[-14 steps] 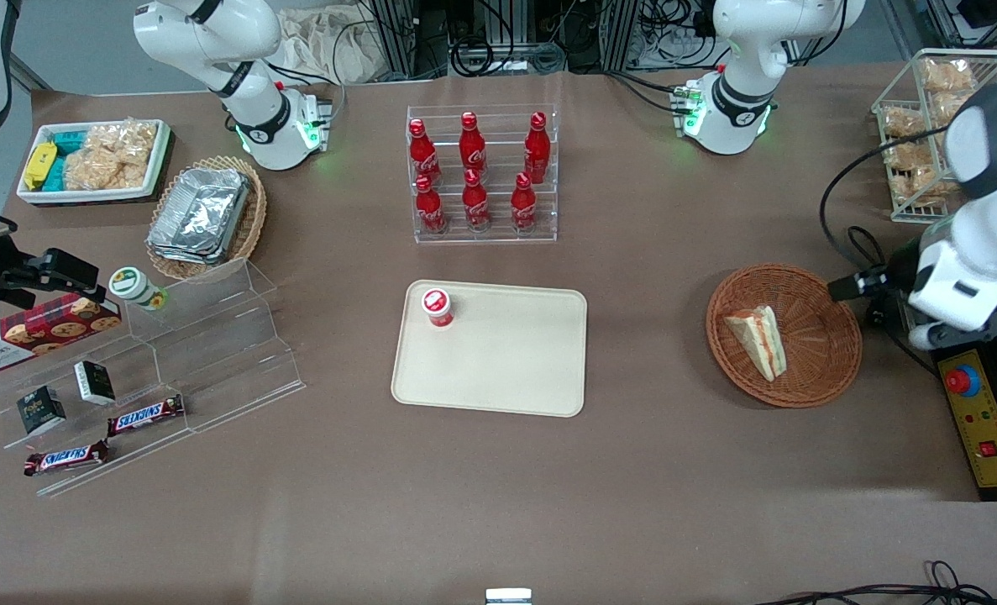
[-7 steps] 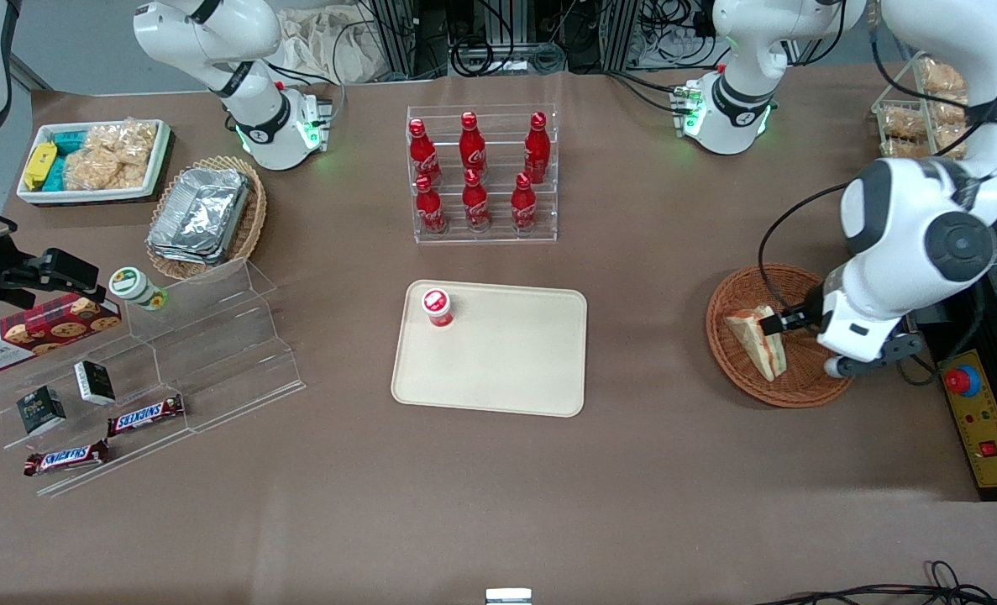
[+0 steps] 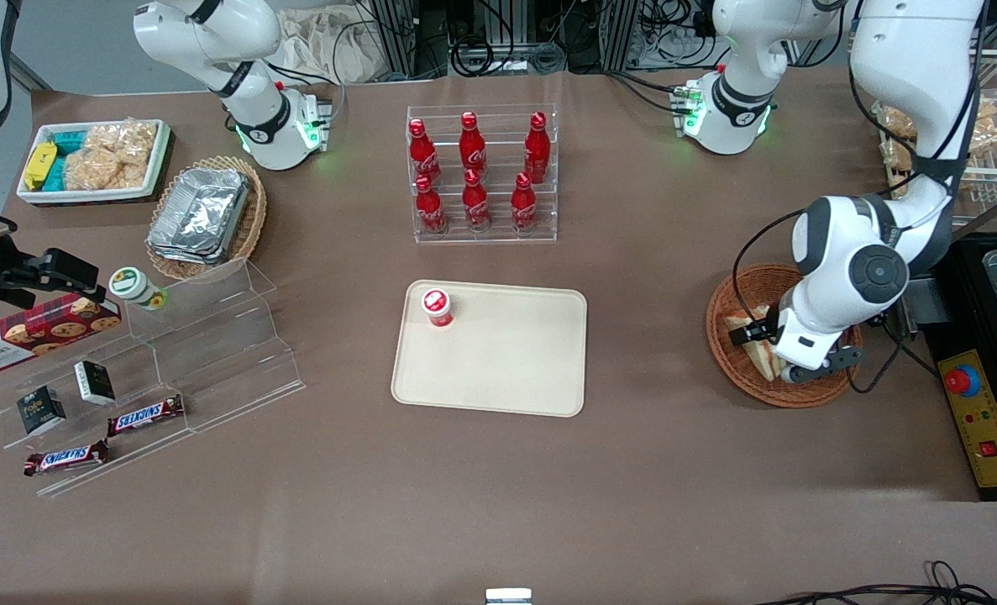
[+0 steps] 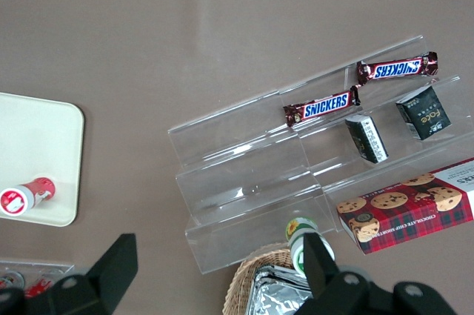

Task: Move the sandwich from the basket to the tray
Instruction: 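Close the left gripper on the sandwich wedge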

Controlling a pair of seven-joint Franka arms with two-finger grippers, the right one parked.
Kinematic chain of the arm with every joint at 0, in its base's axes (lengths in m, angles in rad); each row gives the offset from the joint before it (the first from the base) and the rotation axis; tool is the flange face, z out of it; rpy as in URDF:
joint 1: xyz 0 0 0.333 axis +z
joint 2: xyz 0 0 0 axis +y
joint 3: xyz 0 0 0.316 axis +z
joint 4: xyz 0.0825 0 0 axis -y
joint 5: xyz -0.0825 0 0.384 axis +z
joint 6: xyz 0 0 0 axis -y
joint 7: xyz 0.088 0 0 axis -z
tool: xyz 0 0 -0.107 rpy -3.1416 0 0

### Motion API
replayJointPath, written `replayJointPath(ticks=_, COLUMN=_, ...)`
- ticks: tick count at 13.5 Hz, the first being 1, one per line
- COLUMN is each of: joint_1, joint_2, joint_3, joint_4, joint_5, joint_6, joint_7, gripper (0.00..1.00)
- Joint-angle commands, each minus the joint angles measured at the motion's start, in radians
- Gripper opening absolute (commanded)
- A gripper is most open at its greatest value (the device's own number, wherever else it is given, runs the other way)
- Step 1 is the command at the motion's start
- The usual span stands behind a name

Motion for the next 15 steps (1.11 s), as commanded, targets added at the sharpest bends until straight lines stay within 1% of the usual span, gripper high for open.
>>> replayJointPath(ticks=1, joint_1=-0.002, joint_2=0.027, joint_3=0.005, joint_4=-0.019, joint_5=0.021, joint_6=0.054, joint_7=-0.016, gripper=0.88)
replayJointPath(ticks=3, joint_1=0.001, joint_2=0.027, joint_3=0.006, joint_4=-0.018, joint_5=0.021, joint_6=0.054, joint_7=-0.014, gripper=0.61)
replayJointPath(ticks=4, joint_1=0.003, joint_2=0.027, joint_3=0.006, joint_4=-0.016, joint_5=0.021, joint_6=0.054, joint_7=-0.014, gripper=0.50)
replayJointPath(ticks=5, joint_1=0.004, joint_2=0.027, joint_3=0.006, joint_4=-0.014, joint_5=0.019, joint_6=0.054, joint_7=-0.012, gripper=0.40)
replayJointPath(ticks=6, joint_1=0.004, joint_2=0.025, joint_3=0.006, joint_4=-0.008, joint_5=0.021, joint_6=0.054, joint_7=-0.008, gripper=0.35)
replayJointPath(ticks=8, joint_1=0.006, joint_2=0.012, joint_3=0.008, joint_4=-0.004, joint_5=0.021, joint_6=0.046, joint_7=-0.005, gripper=0.29)
replayJointPath(ticks=10, joint_1=0.006, joint_2=-0.019, joint_3=0.008, joint_4=0.031, joint_5=0.021, joint_6=-0.004, joint_7=-0.003, gripper=0.29)
replayJointPath(ticks=12, joint_1=0.006, joint_2=-0.057, joint_3=0.006, joint_4=0.102, joint_5=0.021, joint_6=-0.122, joint_7=0.009, gripper=0.29)
replayJointPath(ticks=15, joint_1=0.004, joint_2=-0.113, joint_3=0.003, joint_4=0.246, joint_5=0.021, joint_6=-0.353, joint_7=0.041, gripper=0.29)
